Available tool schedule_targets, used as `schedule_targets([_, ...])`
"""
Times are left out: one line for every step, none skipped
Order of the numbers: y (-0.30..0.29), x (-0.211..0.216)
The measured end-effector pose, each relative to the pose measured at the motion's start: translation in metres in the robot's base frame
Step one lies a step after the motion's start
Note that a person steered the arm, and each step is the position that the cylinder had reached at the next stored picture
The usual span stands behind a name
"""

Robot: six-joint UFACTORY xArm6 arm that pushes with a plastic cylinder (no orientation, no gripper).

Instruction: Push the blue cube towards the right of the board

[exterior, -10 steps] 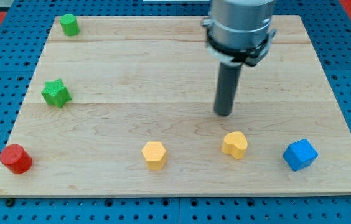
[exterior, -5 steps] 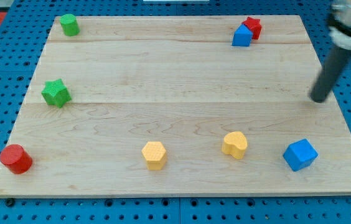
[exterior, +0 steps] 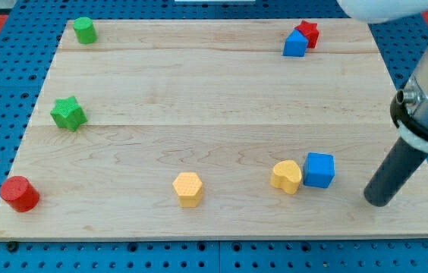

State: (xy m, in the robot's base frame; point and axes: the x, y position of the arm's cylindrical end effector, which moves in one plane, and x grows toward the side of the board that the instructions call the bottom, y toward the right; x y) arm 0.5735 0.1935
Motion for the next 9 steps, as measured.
schedule_targets([-0.055, -0.058])
schedule_targets([-0.065, -0.111])
schedule_targets([-0.108, -0.137])
schedule_targets([-0.022, -0.133])
schedule_targets([-0.022, -0.046])
schedule_targets([-0.048, 0.025])
schedule_targets([-0.121, 0.007])
schedule_targets([-0.123, -0.021])
schedule_targets([-0.048, -0.014])
